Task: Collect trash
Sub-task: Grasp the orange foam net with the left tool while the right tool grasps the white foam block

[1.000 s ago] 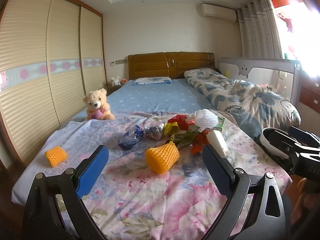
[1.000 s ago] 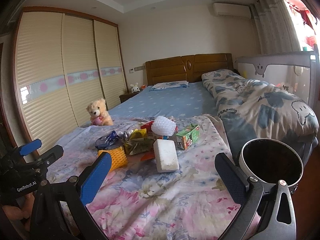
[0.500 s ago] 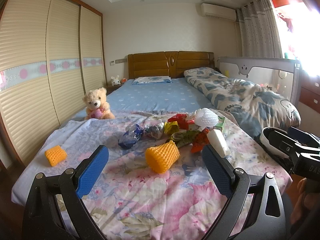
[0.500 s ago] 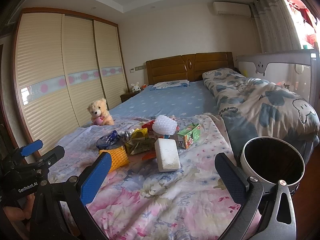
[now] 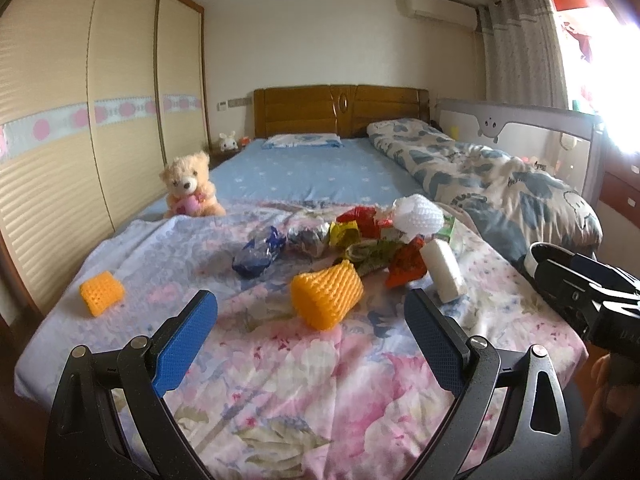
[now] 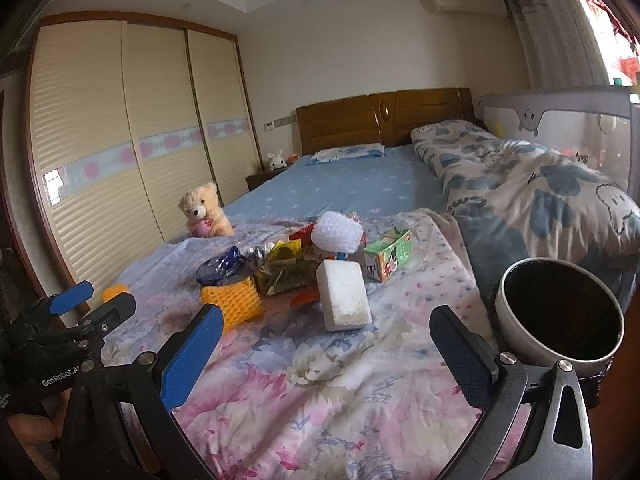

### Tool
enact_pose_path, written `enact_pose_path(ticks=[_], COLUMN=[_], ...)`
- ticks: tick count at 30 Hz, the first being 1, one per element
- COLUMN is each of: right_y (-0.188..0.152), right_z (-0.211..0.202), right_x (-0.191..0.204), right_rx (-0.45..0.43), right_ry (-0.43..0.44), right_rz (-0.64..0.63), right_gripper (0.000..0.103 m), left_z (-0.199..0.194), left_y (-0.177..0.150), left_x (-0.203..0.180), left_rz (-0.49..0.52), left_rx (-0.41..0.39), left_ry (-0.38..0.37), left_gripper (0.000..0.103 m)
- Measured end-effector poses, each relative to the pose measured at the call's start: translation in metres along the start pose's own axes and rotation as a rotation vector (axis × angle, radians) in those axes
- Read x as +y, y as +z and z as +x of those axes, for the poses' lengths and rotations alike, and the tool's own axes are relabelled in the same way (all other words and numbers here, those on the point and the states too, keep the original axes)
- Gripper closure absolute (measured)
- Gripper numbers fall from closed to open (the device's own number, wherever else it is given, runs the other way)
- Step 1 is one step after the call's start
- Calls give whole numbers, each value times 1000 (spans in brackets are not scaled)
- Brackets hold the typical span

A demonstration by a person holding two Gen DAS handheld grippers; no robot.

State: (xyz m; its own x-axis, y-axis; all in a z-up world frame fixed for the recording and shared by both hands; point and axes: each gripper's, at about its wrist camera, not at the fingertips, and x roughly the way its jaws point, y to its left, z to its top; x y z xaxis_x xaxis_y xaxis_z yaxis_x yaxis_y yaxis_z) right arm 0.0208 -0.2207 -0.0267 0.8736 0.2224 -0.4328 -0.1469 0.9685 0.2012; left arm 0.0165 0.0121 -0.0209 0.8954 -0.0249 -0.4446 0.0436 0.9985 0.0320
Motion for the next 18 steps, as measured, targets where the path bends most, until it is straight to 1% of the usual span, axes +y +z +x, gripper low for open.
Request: enact_pose_path(ticks=[8, 18], right_y=[3, -1], right_z=[31, 93], right_x=[-14, -29], right_rx=[73, 208], right_ry=[13, 33], right_rz=[44, 73], right_gripper=[0, 1], left_z=[34, 85], left_y=[-3, -3], left_x=[11, 15], left_rz=[-19, -37], left_rx=[87, 189], left_ry=[-15, -33], left_gripper=[6, 7])
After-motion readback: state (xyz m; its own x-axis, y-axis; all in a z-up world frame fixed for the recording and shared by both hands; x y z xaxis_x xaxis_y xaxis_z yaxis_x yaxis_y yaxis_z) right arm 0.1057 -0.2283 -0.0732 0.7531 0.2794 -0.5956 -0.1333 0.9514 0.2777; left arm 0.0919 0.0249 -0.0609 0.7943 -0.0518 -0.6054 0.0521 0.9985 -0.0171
